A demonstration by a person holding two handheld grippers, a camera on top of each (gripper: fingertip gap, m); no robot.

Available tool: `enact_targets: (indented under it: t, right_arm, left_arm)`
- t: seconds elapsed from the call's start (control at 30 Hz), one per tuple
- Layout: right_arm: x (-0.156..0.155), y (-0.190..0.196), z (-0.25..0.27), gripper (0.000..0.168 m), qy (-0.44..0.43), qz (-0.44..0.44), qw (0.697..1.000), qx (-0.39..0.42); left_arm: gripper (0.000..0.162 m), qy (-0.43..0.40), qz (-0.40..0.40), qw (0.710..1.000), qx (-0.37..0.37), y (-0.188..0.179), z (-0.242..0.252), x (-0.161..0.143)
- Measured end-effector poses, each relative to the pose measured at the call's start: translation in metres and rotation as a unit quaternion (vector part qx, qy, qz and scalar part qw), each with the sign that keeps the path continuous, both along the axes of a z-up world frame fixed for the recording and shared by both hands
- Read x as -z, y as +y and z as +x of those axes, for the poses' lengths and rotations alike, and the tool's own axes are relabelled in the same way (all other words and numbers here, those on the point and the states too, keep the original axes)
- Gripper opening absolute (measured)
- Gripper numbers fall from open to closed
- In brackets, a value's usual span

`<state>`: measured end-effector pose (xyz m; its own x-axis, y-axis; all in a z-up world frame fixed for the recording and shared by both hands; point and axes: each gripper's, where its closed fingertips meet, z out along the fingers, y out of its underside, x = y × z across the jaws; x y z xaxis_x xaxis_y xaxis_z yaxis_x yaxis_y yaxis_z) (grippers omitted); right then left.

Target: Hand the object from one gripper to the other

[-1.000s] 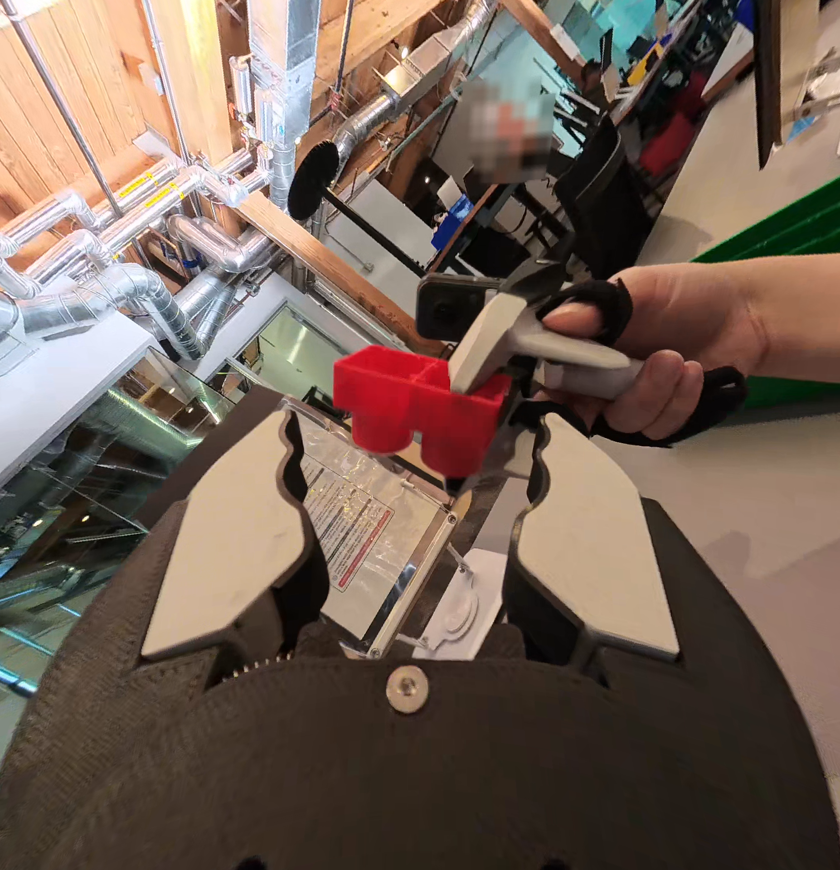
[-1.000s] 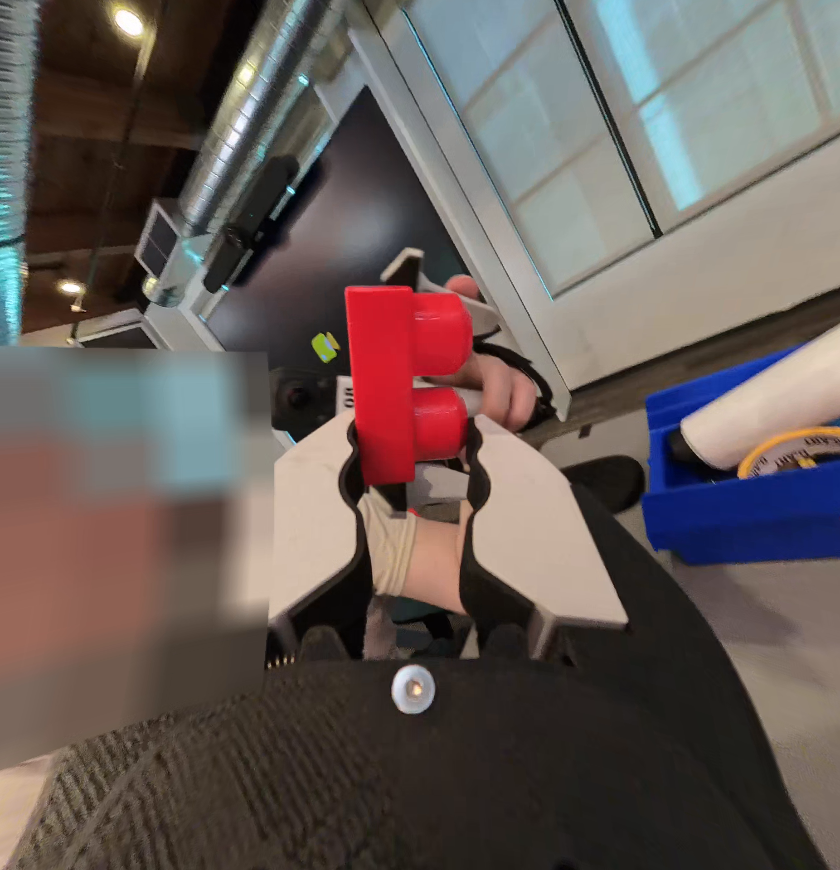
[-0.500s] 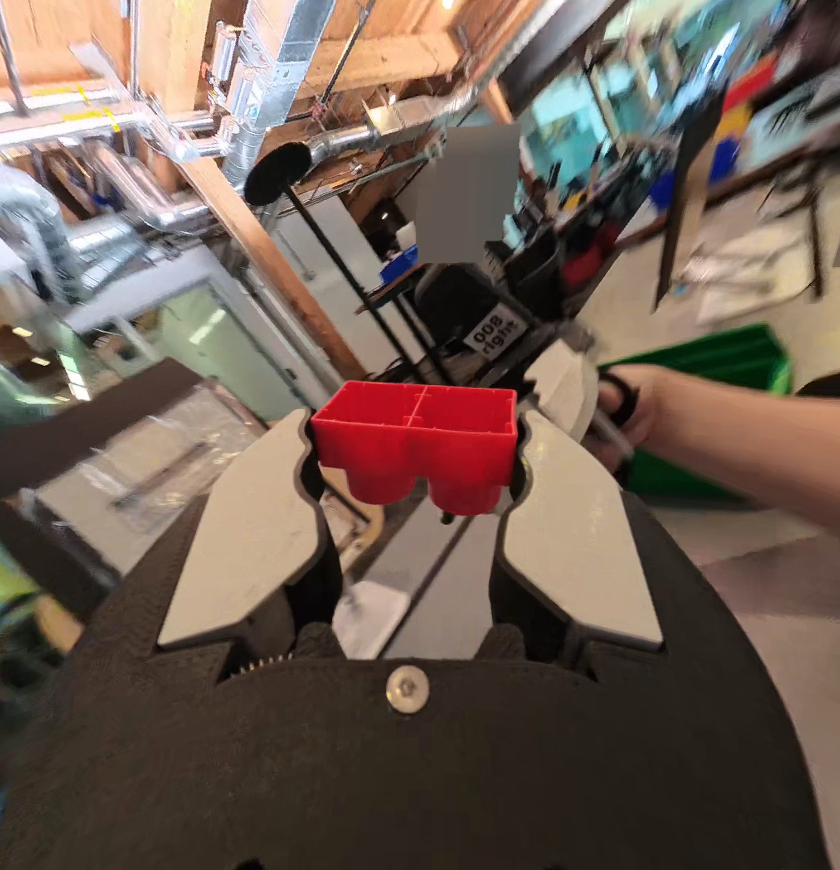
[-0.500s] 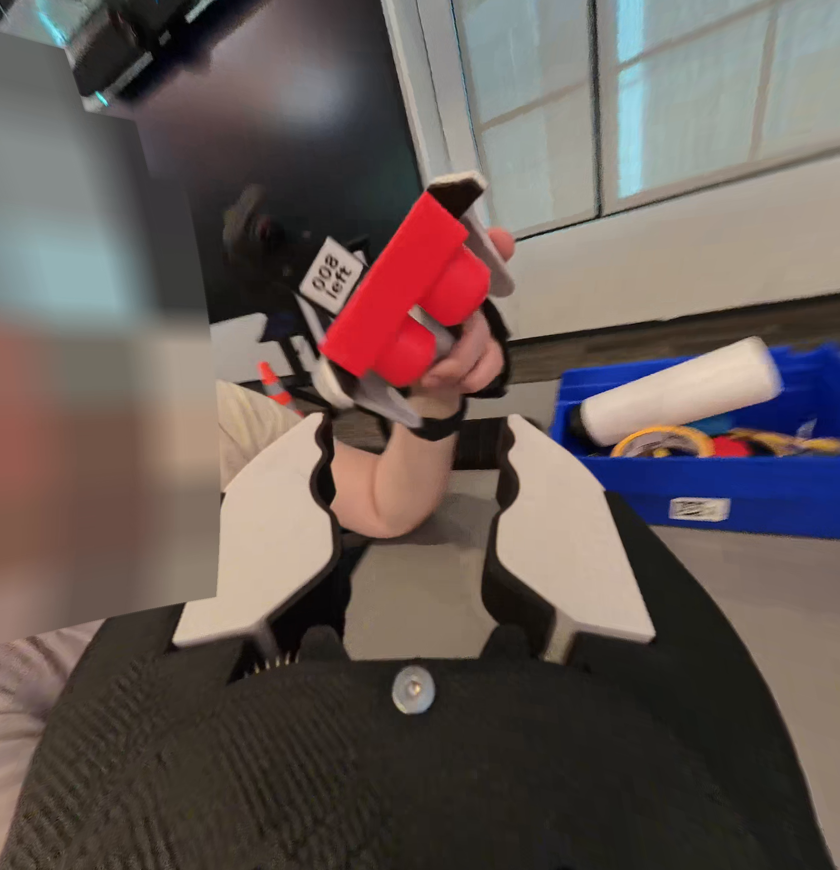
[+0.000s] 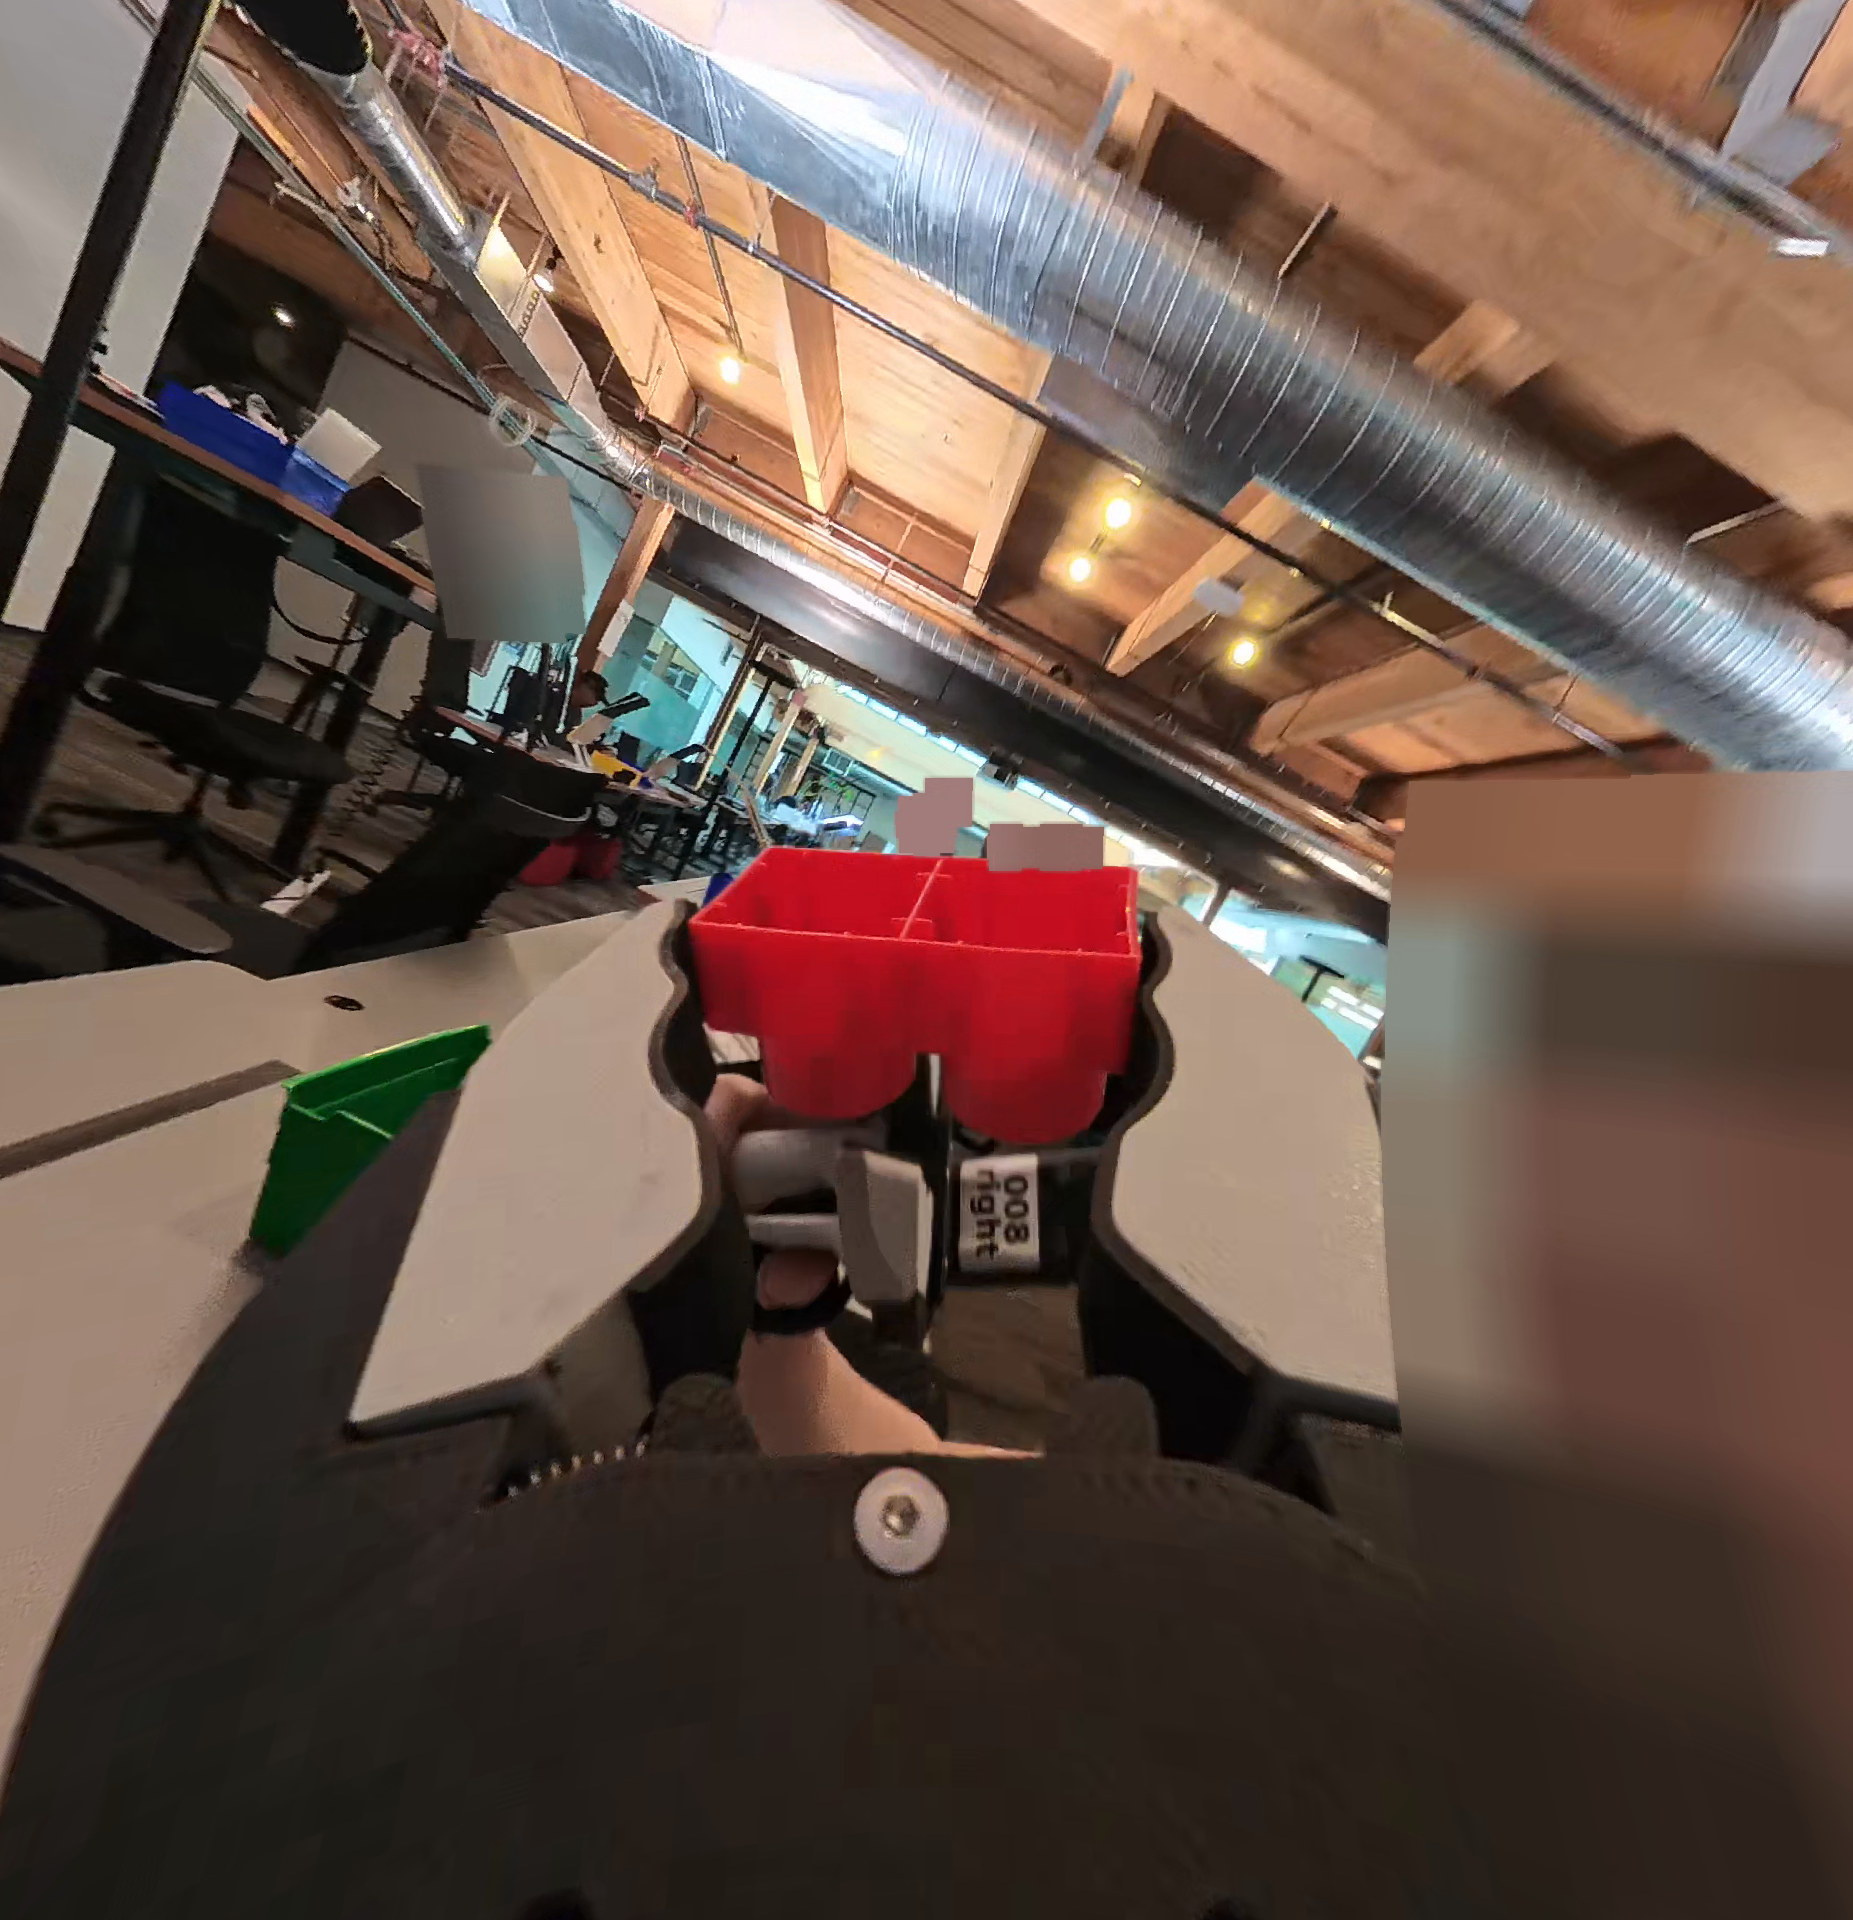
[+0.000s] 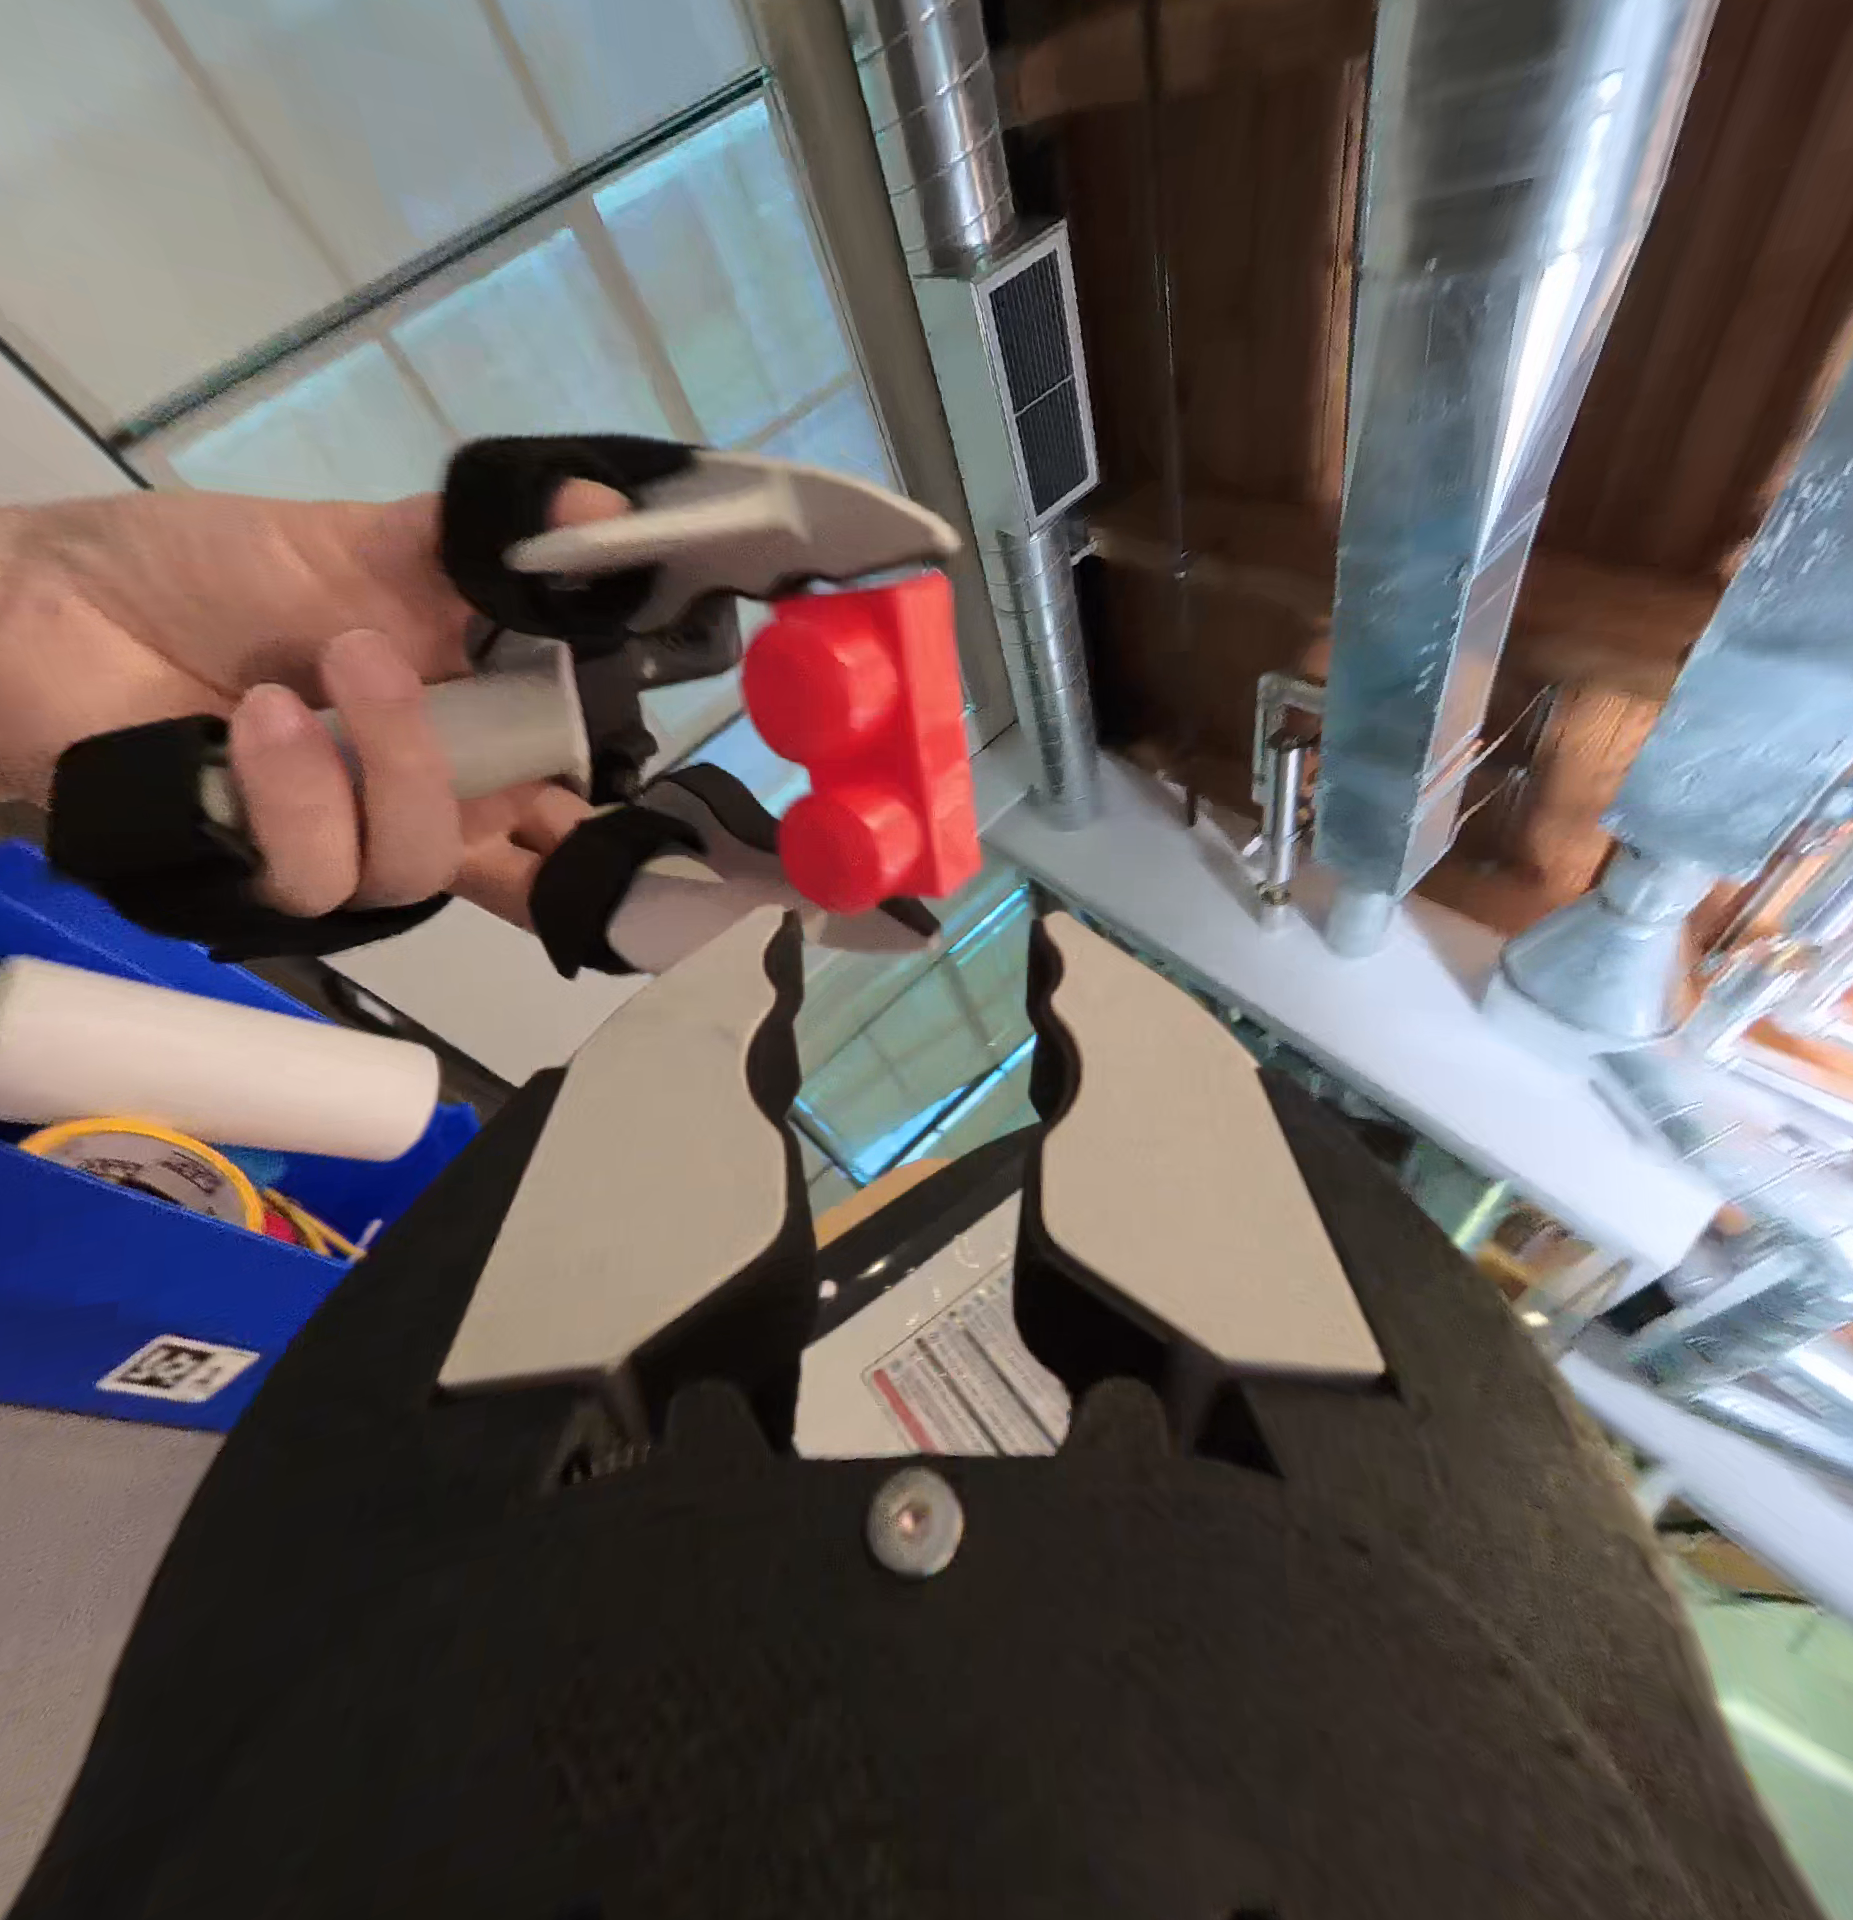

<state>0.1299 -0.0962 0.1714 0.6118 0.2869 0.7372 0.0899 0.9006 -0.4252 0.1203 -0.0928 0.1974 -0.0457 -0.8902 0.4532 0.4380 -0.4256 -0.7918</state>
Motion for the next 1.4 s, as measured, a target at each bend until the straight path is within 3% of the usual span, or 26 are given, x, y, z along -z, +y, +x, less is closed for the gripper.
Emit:
enact_targets:
  t: [0.2, 0.33, 0.53, 0.67, 0.73, 0.8, 0.93, 1.07, 1.13, 1.27, 1.4]
  right_arm:
    - [-0.002, 0.001, -0.012, 0.045, 0.039, 0.013, 0.995, 0.093]
    - [-0.002, 0.013, -0.008, 0.032, 0.048, -0.006, 0.991, 0.128]
    - [-0.008, 0.014, 0.001, 0.029, 0.052, -0.067, 0.994, 0.074]
    - [-0.018, 0.026, 0.019, 0.029, 0.088, -0.217, 0.971, -0.043]
    - [-0.022, 0.038, 0.031, 0.029, 0.123, -0.306, 0.938, -0.102]
    - [-0.024, 0.053, 0.048, 0.029, 0.168, -0.337, 0.921, -0.101]
    - [-0.019, 0.070, 0.060, 0.029, 0.185, -0.274, 0.944, 0.028]
    - [-0.012, 0.071, 0.055, 0.029, 0.208, -0.246, 0.944, 0.075]
    - [-0.008, 0.070, 0.049, 0.029, 0.217, -0.237, 0.943, 0.084]
    - [-0.003, 0.060, 0.034, 0.029, 0.211, -0.165, 0.954, 0.138]
    - [-0.003, 0.045, 0.022, 0.029, 0.182, -0.063, 0.959, 0.207]
  left_arm:
    - [0.078, -0.037, -0.061, 0.997, 0.003, 0.008, 0.011, 0.003]
    - [0.078, -0.042, -0.073, 0.996, 0.016, 0.005, 0.023, 0.006]
    - [0.078, -0.054, -0.051, 0.997, 0.021, 0.004, 0.021, 0.001]
    - [0.086, -0.029, 0.058, 0.994, -0.093, 0.011, 0.003, -0.008]
    - [0.085, 0.007, 0.134, 0.973, -0.186, 0.015, -0.007, -0.011]
    - [0.085, 0.058, 0.201, 0.931, -0.299, 0.022, -0.015, -0.012]
    - [0.079, 0.172, 0.310, 0.798, -0.487, 0.031, -0.022, -0.010]
    - [0.078, 0.213, 0.361, 0.706, -0.570, 0.028, -0.015, -0.009]
    - [0.078, 0.205, 0.360, 0.703, -0.578, 0.023, -0.009, -0.009]
    - [0.077, 0.179, 0.315, 0.748, -0.556, 0.016, 0.005, -0.004]
    - [0.074, 0.171, 0.301, 0.752, -0.561, 0.015, 0.010, 0.000]
